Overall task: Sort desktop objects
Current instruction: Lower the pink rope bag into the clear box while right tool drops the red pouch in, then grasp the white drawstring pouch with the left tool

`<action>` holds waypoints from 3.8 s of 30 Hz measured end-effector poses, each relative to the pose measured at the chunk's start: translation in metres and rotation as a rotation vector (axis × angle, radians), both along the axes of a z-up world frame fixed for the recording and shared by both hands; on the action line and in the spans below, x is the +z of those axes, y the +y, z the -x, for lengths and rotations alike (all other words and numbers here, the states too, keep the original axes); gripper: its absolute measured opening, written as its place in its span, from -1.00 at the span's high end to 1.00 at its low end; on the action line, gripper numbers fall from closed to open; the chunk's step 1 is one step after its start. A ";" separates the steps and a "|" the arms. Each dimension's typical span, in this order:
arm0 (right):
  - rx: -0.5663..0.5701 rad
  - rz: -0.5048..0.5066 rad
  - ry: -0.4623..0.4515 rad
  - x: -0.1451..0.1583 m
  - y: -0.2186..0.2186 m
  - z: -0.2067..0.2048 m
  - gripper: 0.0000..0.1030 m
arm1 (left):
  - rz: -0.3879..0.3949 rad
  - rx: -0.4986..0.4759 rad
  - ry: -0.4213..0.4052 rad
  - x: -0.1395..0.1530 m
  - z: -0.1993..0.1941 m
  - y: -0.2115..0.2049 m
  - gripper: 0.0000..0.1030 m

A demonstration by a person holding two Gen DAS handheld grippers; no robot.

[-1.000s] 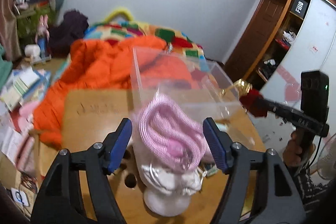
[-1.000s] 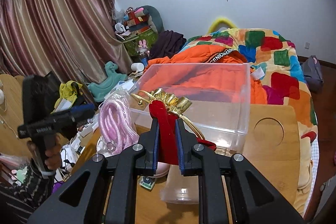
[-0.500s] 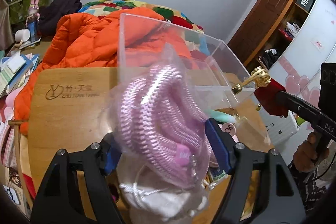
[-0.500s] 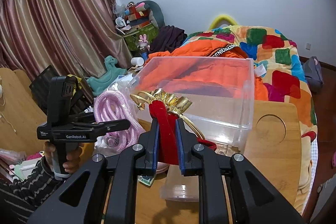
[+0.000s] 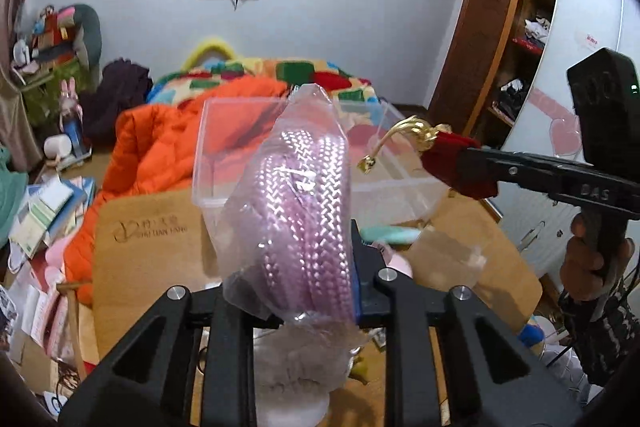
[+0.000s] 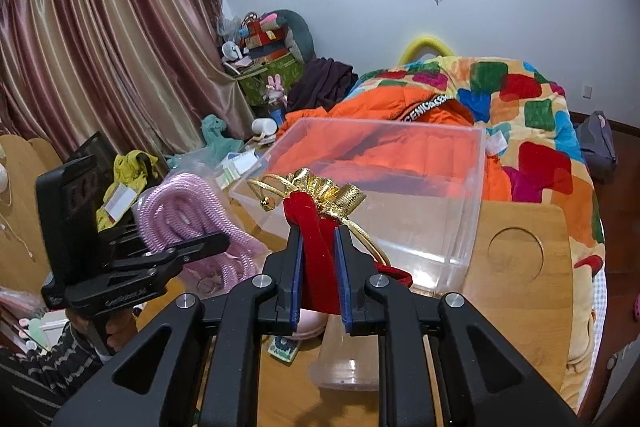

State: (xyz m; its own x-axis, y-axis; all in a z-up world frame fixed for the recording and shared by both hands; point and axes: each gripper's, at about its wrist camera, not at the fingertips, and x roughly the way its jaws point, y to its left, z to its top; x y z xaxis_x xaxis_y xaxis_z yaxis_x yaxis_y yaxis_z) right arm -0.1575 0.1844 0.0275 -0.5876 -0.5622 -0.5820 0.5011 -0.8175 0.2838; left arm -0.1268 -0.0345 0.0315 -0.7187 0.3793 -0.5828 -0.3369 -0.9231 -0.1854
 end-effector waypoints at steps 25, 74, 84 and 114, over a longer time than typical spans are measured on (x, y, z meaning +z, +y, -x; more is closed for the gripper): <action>-0.115 -0.068 -0.056 -0.030 0.003 0.068 0.73 | 0.094 0.076 0.027 0.008 0.094 0.006 0.55; -0.299 -0.156 0.291 0.015 0.008 -0.057 -1.00 | 0.200 0.236 0.188 0.029 -0.008 -0.012 -0.96; -0.303 0.007 0.354 -0.010 0.021 -0.091 -1.00 | 0.130 0.302 0.075 -0.002 -0.027 -0.030 -0.97; -0.261 -0.113 0.108 -0.091 0.003 -0.075 -1.00 | 0.099 0.213 -0.096 -0.078 -0.043 -0.011 -0.97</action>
